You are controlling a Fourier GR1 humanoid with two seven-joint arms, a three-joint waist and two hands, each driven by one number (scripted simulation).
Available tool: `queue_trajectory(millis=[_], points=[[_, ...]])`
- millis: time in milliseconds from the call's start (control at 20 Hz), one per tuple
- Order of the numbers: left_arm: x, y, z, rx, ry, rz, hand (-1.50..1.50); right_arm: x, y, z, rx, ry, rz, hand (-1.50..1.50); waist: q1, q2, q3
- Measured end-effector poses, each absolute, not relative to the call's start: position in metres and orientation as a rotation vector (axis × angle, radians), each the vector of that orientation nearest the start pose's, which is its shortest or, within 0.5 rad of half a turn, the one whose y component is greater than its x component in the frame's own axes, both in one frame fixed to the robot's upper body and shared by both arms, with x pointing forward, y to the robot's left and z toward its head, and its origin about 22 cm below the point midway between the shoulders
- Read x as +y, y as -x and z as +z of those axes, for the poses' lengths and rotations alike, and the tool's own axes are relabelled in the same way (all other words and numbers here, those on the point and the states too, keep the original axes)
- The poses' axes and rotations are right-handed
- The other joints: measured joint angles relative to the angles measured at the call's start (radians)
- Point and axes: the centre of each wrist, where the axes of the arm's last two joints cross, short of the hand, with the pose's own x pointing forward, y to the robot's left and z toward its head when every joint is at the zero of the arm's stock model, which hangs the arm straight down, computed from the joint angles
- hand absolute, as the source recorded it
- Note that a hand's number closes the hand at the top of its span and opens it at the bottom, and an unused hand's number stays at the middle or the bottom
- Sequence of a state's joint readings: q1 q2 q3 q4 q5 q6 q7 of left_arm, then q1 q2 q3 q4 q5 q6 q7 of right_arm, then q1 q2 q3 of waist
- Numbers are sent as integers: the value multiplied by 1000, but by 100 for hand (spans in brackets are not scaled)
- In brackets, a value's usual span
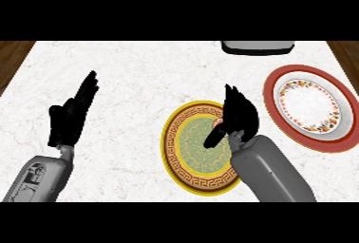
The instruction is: Pick the cupcake from the plate and place it in the plate
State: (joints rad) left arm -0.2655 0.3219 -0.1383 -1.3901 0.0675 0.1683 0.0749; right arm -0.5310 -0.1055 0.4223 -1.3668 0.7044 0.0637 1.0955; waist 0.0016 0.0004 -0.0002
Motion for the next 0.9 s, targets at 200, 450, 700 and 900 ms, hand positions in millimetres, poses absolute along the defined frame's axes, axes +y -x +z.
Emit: queue_trajectory(millis=[200,450,700,900], points=[[257,-301,35,-1559,-221,-221,0,-105,-321,62,-815,831,770,-150,0,0,0],[252,-305,40,-1561,-220,-215,0,-108,-321,47,-769,825,771,-150,0,0,0],[255,-303,40,-1558,-216,-218,0,-116,-320,34,-743,831,771,150,0,-1,0],[258,-301,39,-1561,-220,-217,0,-114,-320,31,-758,886,779,150,0,-1,0]])
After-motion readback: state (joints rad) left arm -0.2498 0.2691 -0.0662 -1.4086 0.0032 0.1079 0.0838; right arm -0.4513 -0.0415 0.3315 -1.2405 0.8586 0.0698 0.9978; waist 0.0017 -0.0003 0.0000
